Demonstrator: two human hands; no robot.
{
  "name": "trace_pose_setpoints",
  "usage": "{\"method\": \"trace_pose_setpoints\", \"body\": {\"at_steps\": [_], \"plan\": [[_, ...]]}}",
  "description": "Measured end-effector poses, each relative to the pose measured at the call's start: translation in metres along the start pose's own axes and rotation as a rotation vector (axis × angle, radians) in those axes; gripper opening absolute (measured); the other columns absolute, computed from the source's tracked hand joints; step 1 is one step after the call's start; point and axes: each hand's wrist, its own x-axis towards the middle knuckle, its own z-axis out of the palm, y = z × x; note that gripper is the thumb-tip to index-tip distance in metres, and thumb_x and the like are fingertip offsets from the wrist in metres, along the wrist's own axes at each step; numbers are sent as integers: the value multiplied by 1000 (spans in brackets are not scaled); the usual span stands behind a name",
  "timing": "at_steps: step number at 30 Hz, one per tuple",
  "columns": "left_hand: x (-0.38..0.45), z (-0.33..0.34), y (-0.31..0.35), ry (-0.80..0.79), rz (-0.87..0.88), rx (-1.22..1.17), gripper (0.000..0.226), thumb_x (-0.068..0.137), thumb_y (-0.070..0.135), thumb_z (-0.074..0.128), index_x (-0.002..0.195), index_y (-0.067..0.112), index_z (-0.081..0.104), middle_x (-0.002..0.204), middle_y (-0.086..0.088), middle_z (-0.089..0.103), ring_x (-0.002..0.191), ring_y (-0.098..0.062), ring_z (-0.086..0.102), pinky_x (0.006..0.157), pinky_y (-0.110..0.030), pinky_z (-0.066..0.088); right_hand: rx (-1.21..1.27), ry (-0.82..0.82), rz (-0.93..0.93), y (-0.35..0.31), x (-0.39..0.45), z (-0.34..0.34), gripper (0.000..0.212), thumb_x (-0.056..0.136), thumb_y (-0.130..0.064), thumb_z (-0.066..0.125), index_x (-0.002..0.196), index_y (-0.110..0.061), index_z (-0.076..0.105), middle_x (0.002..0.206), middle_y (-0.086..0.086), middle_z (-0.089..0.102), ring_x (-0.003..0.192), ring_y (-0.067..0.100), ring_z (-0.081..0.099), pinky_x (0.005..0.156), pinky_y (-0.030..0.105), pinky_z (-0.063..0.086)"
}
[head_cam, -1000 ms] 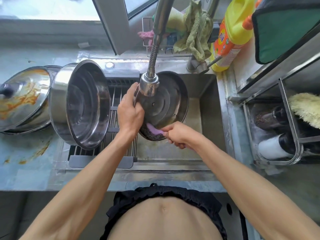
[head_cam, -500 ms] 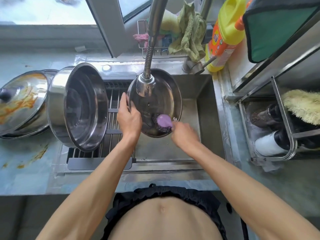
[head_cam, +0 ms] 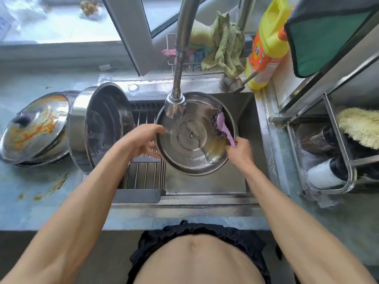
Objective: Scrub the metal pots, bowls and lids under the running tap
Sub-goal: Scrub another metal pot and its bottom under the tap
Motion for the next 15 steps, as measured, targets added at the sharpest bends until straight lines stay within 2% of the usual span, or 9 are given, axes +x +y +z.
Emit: {"method": "trace_pose_setpoints", "body": {"at_steps": [2, 5, 7, 9, 10, 11, 13, 15], "plan": [[-3, 4, 9, -22, -12, 115, 18, 100, 6, 50, 108, 11, 65, 94, -16, 78, 83, -32, 76, 74, -48, 63, -82, 4, -73, -6, 5, -2, 5, 89, -8, 58, 85, -5, 56, 80, 13, 57, 71, 29, 54, 49, 30, 34], [-2, 17, 1, 66, 13, 149, 32, 95, -3, 40, 113, 11, 62, 92, -19, 77, 78, -37, 77, 71, -54, 64, -264, -30, -136, -16, 8, -3, 29, 88, -25, 64, 107, -7, 53, 96, 13, 58, 85, 34, 60, 64, 33, 42], [0, 23, -10, 107, 46, 55, 42, 88, -4, 38, 121, 11, 59, 99, -20, 76, 75, -39, 76, 60, -56, 62, -560, 1, -287, -21, 5, -1, 36, 94, -19, 54, 127, -9, 46, 108, 17, 56, 95, 40, 60, 70, 39, 41], [4, 31, -20, 139, 75, -24, 46, 82, -6, 38, 121, 11, 57, 109, -22, 71, 77, -42, 75, 55, -59, 60, -879, 21, -456, -24, -1, 3, 47, 101, -12, 37, 147, -16, 34, 114, 18, 58, 99, 42, 62, 71, 42, 42], [5, 35, -24, 164, 90, -51, 45, 80, -6, 38, 118, 11, 55, 111, -22, 68, 80, -43, 74, 52, -60, 59, -975, -6, -483, -25, -4, 4, 50, 102, -11, 32, 151, -17, 31, 115, 18, 61, 100, 41, 63, 71, 42, 44], [3, 40, -27, 212, 108, -70, 40, 80, -7, 38, 113, 10, 52, 108, -20, 66, 83, -41, 73, 49, -61, 58, -1028, -72, -471, -26, -5, 8, 50, 102, -10, 31, 151, -18, 33, 117, 17, 63, 103, 40, 63, 75, 41, 47], [-3, 51, -29, 342, 185, -70, 28, 76, -9, 36, 93, 12, 44, 89, -14, 58, 79, -35, 65, 46, -63, 55, -1001, -236, -371, -27, -10, 16, 44, 99, -11, 40, 141, -14, 49, 123, 17, 63, 111, 37, 62, 85, 41, 50], [-6, 62, -32, 433, 273, -71, 26, 74, -7, 38, 82, 18, 38, 76, -6, 48, 71, -30, 54, 47, -55, 56, -865, -397, -323, -29, -20, 32, 35, 95, -15, 48, 127, -11, 61, 121, 17, 65, 109, 35, 64, 86, 38, 51]]}}
